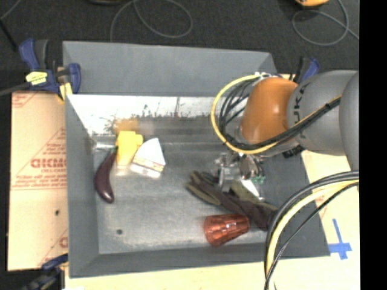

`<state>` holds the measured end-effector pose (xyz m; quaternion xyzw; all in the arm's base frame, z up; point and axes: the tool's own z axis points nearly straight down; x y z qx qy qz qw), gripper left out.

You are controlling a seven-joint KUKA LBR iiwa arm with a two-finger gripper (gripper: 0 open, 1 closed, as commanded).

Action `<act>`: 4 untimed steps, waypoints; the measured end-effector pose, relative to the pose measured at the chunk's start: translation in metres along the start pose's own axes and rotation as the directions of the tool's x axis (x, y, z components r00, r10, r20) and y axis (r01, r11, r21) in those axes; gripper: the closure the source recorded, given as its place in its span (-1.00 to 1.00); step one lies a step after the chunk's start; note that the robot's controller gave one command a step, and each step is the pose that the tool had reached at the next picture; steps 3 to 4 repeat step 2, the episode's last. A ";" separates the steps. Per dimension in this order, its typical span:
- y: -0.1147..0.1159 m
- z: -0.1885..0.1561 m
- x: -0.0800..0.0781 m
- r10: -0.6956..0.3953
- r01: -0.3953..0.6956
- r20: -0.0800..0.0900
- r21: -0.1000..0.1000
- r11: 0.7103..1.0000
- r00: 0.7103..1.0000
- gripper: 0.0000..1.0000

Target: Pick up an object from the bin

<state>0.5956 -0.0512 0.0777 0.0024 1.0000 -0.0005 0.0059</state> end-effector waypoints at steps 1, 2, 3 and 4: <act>0.000 0.000 0.000 0.000 0.000 0.000 0.000 1.000 1.000 1.00; 0.011 -0.128 -0.007 -0.033 0.033 0.004 0.001 0.999 0.999 1.00; 0.011 -0.128 -0.007 -0.033 0.033 0.004 0.001 0.999 0.999 1.00; 0.011 -0.128 -0.007 -0.033 0.033 0.004 0.001 0.999 0.999 1.00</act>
Offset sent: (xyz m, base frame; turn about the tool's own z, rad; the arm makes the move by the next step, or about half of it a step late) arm 0.0041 0.0128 0.1272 -0.0361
